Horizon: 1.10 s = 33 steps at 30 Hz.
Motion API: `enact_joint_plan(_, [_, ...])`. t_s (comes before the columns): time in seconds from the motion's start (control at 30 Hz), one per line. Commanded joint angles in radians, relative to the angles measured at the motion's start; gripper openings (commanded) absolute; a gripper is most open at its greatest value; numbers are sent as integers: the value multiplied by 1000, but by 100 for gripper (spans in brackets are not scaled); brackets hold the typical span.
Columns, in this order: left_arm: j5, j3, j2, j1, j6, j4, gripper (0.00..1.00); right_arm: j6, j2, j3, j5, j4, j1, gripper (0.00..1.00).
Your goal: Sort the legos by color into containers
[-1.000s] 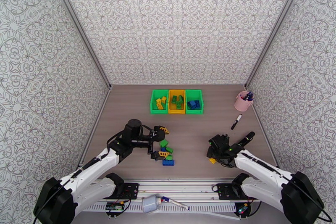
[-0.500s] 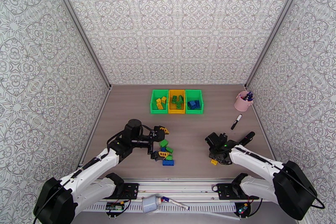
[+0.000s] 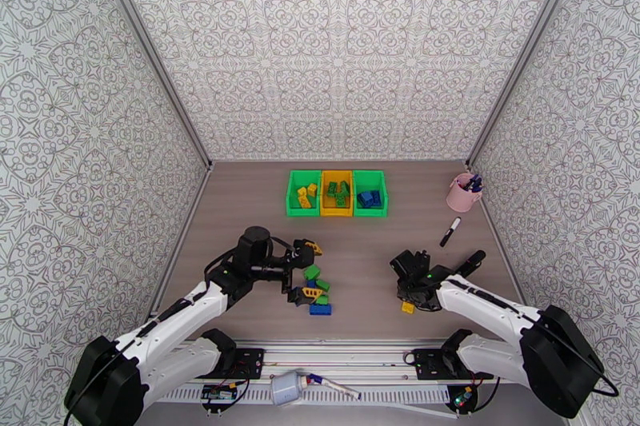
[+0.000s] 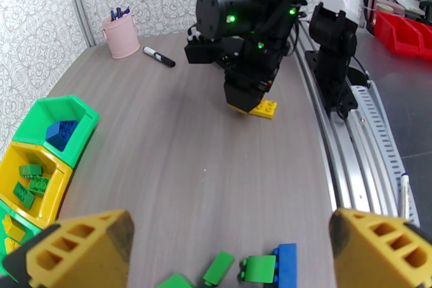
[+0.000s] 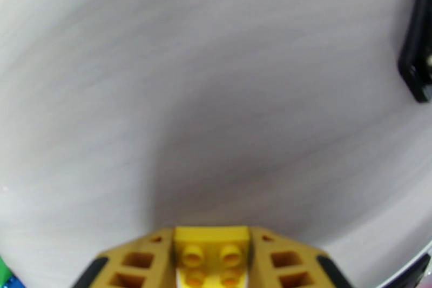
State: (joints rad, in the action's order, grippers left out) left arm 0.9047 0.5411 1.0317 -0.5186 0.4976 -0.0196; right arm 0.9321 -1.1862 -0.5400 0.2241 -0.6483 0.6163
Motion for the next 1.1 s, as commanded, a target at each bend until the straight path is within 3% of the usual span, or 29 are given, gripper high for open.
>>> enact_joint_plan(0.0, [-6, 16, -5, 14, -43, 32, 100, -90, -18, -90, -4, 100, 7, 35])
enact_joint_plan(0.2, [-208, -13, -63, 10, -181, 81, 100, -234, -142, -275, -14, 221, 7, 34])
enact_joint_plan(0.5, [-520, -20, -191, -25, -377, -18, 100, -424, -428, -593, -46, 423, 23, 34])
enact_joint_plan(0.63, [-599, -45, -242, -26, -426, -48, 100, -545, -572, -753, -23, 454, 49, 34])
enact_joint_plan(0.87, [-701, -67, -309, -23, -478, -111, 99, -626, -804, -1043, -112, 495, 66, 34])
enact_joint_plan(1.07, [-708, -79, -324, -25, -502, -132, 100, -659, -1003, -1311, -141, 485, 67, 33])
